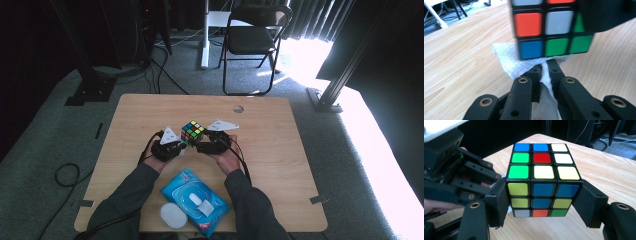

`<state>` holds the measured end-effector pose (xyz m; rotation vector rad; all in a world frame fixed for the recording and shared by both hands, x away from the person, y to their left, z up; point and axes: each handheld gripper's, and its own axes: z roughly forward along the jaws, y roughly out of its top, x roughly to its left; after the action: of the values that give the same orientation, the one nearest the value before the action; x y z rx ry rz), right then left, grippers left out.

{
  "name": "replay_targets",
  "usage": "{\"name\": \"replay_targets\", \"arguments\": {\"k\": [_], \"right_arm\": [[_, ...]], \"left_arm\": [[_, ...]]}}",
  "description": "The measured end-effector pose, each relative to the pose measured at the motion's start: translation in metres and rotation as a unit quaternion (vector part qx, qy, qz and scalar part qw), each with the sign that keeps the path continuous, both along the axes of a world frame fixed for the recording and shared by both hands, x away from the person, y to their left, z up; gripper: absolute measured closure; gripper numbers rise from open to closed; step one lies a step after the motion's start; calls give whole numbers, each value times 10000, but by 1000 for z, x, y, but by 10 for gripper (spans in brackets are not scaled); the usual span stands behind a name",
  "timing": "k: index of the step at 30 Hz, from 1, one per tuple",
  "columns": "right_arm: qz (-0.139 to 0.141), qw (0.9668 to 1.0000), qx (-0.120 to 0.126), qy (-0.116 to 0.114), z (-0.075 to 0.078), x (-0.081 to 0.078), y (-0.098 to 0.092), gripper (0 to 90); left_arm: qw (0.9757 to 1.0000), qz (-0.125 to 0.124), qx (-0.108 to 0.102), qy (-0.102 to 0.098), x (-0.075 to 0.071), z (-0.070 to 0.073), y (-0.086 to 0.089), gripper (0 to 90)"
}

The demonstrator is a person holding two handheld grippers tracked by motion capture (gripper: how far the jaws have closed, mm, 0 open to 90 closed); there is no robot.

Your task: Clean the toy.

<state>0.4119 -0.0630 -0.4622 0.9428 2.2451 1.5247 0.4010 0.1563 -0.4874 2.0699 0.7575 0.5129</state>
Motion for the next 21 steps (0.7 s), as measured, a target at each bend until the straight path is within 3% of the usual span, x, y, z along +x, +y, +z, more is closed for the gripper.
{"name": "replay_targets", "arguments": {"k": [9,21], "right_arm": [[-62,10000,-38,38,-5,0,-8,345],[-127,9998,-134,14,-13,0,-14,345]], "left_arm": [[9992,346,-179,42,3,-1,16,850],[9985,491,-261,-8,3,5,29,849]]}}
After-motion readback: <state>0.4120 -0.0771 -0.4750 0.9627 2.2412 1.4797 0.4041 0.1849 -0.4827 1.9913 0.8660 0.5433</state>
